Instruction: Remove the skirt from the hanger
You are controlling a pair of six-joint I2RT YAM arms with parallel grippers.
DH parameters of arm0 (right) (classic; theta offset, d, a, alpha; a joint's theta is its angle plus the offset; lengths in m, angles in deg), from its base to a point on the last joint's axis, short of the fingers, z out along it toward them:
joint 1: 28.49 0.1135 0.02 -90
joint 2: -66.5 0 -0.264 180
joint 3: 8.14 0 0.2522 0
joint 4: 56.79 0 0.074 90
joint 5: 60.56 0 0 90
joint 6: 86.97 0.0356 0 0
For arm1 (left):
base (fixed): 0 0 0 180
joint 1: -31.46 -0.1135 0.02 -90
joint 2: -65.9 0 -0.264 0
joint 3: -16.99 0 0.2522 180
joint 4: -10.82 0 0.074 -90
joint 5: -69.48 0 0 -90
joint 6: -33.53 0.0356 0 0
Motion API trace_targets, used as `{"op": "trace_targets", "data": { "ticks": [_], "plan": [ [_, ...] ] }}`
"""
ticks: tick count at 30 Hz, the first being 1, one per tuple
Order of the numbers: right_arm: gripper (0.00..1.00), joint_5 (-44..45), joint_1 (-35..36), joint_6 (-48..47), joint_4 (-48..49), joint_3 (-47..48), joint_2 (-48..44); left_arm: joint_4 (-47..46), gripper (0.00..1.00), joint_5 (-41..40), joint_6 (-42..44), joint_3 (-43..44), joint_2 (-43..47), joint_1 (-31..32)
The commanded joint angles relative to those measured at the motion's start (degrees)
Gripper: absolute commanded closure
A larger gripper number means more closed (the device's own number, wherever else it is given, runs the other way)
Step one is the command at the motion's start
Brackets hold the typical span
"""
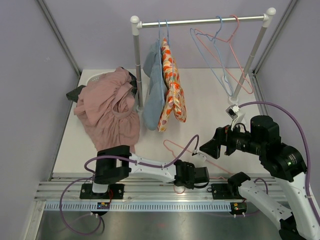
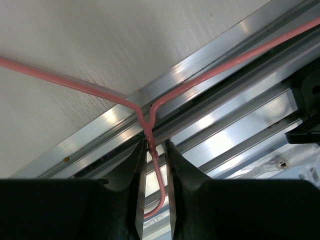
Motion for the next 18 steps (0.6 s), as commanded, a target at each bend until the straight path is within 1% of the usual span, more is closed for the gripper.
{"op": "trace_targets", "data": {
  "ticks": [1,3,4,8,9,13,15,18],
  "plan": [
    [0.01,-0.3,0.3,0.8,0.8,-0.4,-0.6,-6.2,0.86,0.0,-1.7,-3.8,-1.1,-1.9],
    [0.01,-0.3,0.3,0.9,0.8,-0.8,-0.8,-7.1,0.95,0.5,-1.5,-4.1,-1.3,-2.3],
    [0.0,-0.4,0.3,0.9,0.9,-0.8,-0.9,-7.4,0.97,0.7,-1.4,-4.6,-1.5,-2.4],
    [0.01,-0.8,0.3,1.2,0.9,-0.7,-1.0,-9.2,0.98,1.8,-1.5,-5.7,-2.2,-2.7],
    [0.0,-0.7,0.3,1.2,1.0,-0.8,-0.9,-9.6,0.97,2.1,-1.5,-6.0,-2.4,-2.9],
    [0.01,-0.9,0.4,1.2,1.0,-0.8,-0.9,-10.1,0.84,3.6,-1.7,-6.1,-5.1,-3.6],
    [0.01,-0.9,0.3,1.3,1.0,-0.8,-1.0,-10.1,0.82,4.0,-1.7,-5.8,-6.8,-3.8],
    [0.01,-0.8,0.3,1.2,1.0,-1.1,-1.0,-10.2,0.82,4.4,-1.6,-5.4,-7.9,-4.1]
  ]
}}
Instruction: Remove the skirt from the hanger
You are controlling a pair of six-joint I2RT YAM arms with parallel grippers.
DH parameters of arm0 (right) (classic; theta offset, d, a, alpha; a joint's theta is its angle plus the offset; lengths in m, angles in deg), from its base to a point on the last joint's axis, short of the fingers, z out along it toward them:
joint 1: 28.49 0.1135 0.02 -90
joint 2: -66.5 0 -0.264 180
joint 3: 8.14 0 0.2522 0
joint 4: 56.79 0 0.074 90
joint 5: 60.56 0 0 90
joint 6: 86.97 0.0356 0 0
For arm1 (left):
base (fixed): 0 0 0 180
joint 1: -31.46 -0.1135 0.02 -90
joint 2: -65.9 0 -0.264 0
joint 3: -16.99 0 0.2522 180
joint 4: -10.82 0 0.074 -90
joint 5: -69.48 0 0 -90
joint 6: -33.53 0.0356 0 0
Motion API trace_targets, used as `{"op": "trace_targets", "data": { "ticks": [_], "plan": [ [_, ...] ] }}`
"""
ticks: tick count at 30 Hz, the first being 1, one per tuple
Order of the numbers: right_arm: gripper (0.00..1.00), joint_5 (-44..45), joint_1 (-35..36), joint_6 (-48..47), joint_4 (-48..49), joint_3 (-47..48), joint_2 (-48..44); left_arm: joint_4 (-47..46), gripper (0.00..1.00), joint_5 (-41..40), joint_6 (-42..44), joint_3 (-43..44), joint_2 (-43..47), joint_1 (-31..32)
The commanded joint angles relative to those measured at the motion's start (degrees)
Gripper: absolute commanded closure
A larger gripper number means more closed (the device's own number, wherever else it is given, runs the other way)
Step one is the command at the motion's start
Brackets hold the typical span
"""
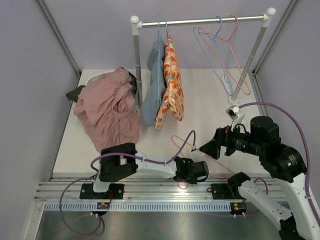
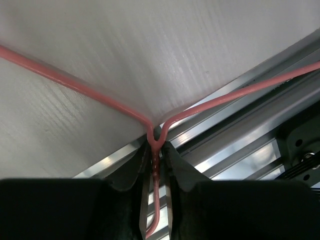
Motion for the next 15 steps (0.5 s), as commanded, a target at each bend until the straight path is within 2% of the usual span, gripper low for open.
{"op": "trace_targets", "data": {
  "ticks": [1,2,3,7,12,15],
  "plan": [
    [0.01,-0.4,0.3,0.3,0.9,-0.6,-0.4,2.2,0.85,1.4,0.4,-1.9,-5.3,-0.4],
    [0.01,-0.4,0.3,0.1,0.9,-0.5,-0.4,2.5,0.96,1.2,0.4,-1.8,-5.3,-0.4],
    [0.01,-0.3,0.3,0.1,0.9,-0.5,-0.5,2.7,1.0,0.9,0.4,-1.8,-4.8,-0.4],
    [0.01,-0.4,0.3,0.1,1.5,-0.2,-0.4,6.6,1.0,-2.2,0.4,-0.7,0.0,-0.3],
    [0.0,0.2,0.3,-1.8,0.8,3.7,2.2,26.5,1.0,-10.6,1.1,4.4,11.0,-1.6],
    [0.01,-5.3,0.3,-1.3,5.6,6.0,4.8,33.6,1.0,-12.0,4.6,6.2,17.7,-5.8]
  ]
}}
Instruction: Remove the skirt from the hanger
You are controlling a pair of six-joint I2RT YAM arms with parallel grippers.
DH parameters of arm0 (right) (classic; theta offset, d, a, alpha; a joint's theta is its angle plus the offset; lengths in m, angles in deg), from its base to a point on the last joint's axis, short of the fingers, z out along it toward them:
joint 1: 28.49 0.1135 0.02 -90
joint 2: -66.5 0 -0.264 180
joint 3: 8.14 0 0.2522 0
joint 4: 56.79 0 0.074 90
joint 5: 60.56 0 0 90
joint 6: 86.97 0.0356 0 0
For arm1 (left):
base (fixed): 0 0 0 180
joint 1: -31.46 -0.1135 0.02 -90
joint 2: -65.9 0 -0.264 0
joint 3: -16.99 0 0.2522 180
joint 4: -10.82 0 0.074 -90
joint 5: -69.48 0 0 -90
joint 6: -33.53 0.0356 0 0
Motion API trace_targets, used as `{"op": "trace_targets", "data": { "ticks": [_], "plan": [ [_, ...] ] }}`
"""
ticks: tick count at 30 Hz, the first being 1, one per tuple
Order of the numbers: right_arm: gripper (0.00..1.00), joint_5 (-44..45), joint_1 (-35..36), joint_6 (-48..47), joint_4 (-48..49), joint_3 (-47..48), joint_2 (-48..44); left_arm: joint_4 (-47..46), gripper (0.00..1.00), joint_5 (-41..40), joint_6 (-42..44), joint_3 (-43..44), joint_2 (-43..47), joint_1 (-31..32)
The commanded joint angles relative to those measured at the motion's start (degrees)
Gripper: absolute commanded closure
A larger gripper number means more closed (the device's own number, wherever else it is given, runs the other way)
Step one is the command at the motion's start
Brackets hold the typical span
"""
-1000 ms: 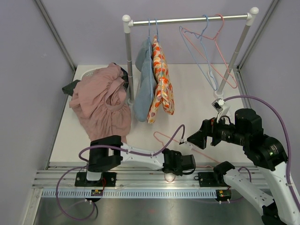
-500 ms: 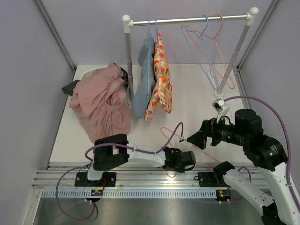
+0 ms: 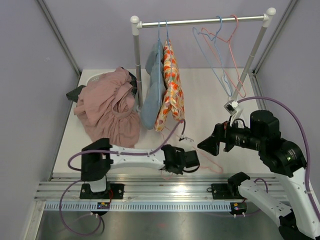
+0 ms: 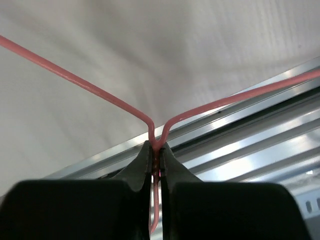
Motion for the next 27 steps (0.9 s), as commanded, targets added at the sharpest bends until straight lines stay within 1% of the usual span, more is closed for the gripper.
{"op": "trace_targets", "data": {
  "ticks": [1,2,4,5,6,8,9,10,12,13,14,16,18,19,21,22,23,27],
  "plan": [
    [0.01,-9.6,0.3,-0.3,7.6,3.6,2.8,12.8,1.0,-5.9,6.1,4.2,10.8,-5.4],
    [0.0,-12.4,0.3,-0.3,9.3,3.6,4.1,13.6,1.0,-5.5,7.6,4.4,14.1,-8.4],
    [0.01,-19.4,0.4,-0.8,14.8,2.9,4.9,15.0,1.0,-3.7,12.4,5.2,16.7,-11.4],
    [0.01,-19.3,0.4,-1.5,15.9,2.8,5.6,16.0,1.0,-3.0,13.7,7.9,17.6,-14.0],
    [0.0,-18.3,0.4,-2.5,16.0,3.0,6.3,16.9,1.0,-2.2,15.0,9.3,18.3,-15.1],
    [0.01,-10.7,1.9,-6.9,14.9,3.1,8.5,20.0,1.0,0.5,18.9,13.1,17.9,-17.7],
    [0.01,-6.5,3.2,-8.2,14.0,2.8,9.2,21.1,1.0,1.0,20.8,17.4,16.8,-18.2],
    [0.01,3.3,5.2,-9.3,13.7,2.1,10.0,22.5,1.0,1.5,21.5,19.6,16.1,-18.5],
    [0.01,14.6,11.2,-11.3,14.5,1.3,12.9,25.4,1.0,2.1,22.3,25.2,14.8,-18.7],
    [0.01,23.1,12.9,-12.3,15.0,0.7,14.0,26.2,1.0,3.8,22.8,26.4,14.2,-18.7],
    [0.01,26.0,16.1,-12.9,16.7,0.4,15.4,26.2,1.0,4.5,22.9,27.5,14.2,-18.7],
    [0.01,32.4,18.6,-14.0,18.3,-0.1,16.4,26.7,1.0,7.3,23.2,28.7,14.6,-18.6],
    [0.01,35.2,21.0,-14.3,20.1,-0.2,16.5,27.1,1.0,9.0,22.9,28.6,15.5,-18.4],
    [0.01,38.1,21.8,-14.8,20.7,-0.6,16.1,27.0,1.0,10.8,22.9,27.8,16.5,-18.1],
    [0.01,39.7,22.8,-15.2,21.8,-0.7,14.8,26.6,1.0,12.1,22.5,26.3,19.8,-17.2],
    [0.01,39.7,22.8,-15.6,22.0,-0.7,14.3,26.6,1.0,13.3,22.4,25.8,20.8,-17.0],
    [0.01,39.7,22.9,-15.7,21.7,-0.6,13.6,26.8,1.0,13.3,22.2,24.4,22.7,-17.0],
    [0.01,37.6,22.9,-15.6,19.7,0.4,12.9,28.4,1.0,12.3,22.3,22.8,25.2,-17.6]
  ]
}}
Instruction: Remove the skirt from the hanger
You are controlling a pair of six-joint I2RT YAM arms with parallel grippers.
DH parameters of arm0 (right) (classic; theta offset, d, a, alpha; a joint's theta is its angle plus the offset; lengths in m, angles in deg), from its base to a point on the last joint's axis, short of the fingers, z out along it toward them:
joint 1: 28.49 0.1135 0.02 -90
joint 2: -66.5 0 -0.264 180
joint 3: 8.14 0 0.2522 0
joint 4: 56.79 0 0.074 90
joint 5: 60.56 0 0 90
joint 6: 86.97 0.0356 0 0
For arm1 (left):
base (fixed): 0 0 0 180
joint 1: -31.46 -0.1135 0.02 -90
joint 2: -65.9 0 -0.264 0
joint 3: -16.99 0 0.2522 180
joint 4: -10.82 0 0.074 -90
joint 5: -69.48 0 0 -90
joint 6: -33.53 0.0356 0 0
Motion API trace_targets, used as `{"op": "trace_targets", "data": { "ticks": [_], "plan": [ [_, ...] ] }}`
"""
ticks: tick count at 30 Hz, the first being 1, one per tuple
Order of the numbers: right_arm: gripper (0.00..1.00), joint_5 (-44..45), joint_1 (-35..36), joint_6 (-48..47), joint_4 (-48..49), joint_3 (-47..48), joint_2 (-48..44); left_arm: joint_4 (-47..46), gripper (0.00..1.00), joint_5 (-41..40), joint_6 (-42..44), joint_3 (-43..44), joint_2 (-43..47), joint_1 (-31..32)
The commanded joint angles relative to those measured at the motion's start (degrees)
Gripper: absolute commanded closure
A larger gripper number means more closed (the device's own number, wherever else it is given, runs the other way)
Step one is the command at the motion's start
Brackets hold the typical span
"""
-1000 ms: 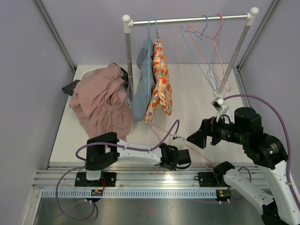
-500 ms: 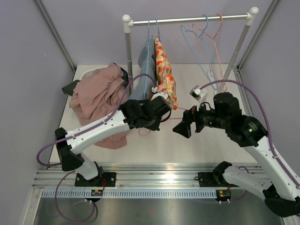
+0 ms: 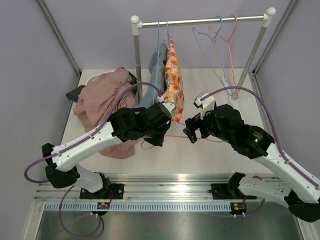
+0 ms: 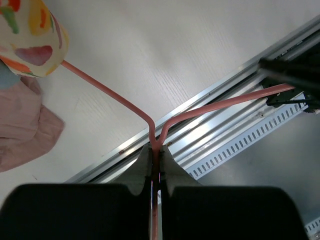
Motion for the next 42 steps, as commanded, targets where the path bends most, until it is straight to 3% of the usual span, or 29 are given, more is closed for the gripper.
{"op": "trace_targets", "data": {
  "ticks": [1,6,14,20,26,36,38,40,42],
  "plan": [
    [0.01,-0.1,0.6,-0.7,1.8,1.7,-1.1,0.7,1.0,1.4,1.2,-0.3,4.1,-0.7],
    [0.0,-6.6,2.7,2.1,3.0,1.4,-2.4,-0.3,1.0,2.3,2.1,1.1,3.2,-1.4],
    [0.01,-14.2,4.1,2.5,1.4,9.2,-1.1,-3.1,1.0,3.7,3.2,1.1,0.3,-1.8],
    [0.01,-23.8,4.1,2.7,1.8,6.4,0.1,-2.2,1.0,4.3,4.4,5.0,-0.9,-3.0],
    [0.01,-22.2,4.2,2.1,2.8,2.3,0.4,-1.1,1.0,5.7,5.2,7.5,-1.2,-3.6],
    [0.03,-20.8,5.7,0.1,2.7,3.5,5.4,-2.3,1.0,7.4,5.5,5.9,1.1,-4.7],
    [0.3,-21.1,6.8,0.0,2.9,3.6,6.6,-2.3,1.0,7.8,5.9,6.2,1.2,-5.6],
    [0.64,-20.7,7.7,-0.2,2.6,3.7,8.1,-2.1,1.0,8.1,6.0,6.5,1.3,-6.2],
    [0.87,-19.3,9.2,-0.2,2.6,3.5,8.9,-2.3,1.0,8.5,6.3,6.3,1.5,-6.5]
  ]
}}
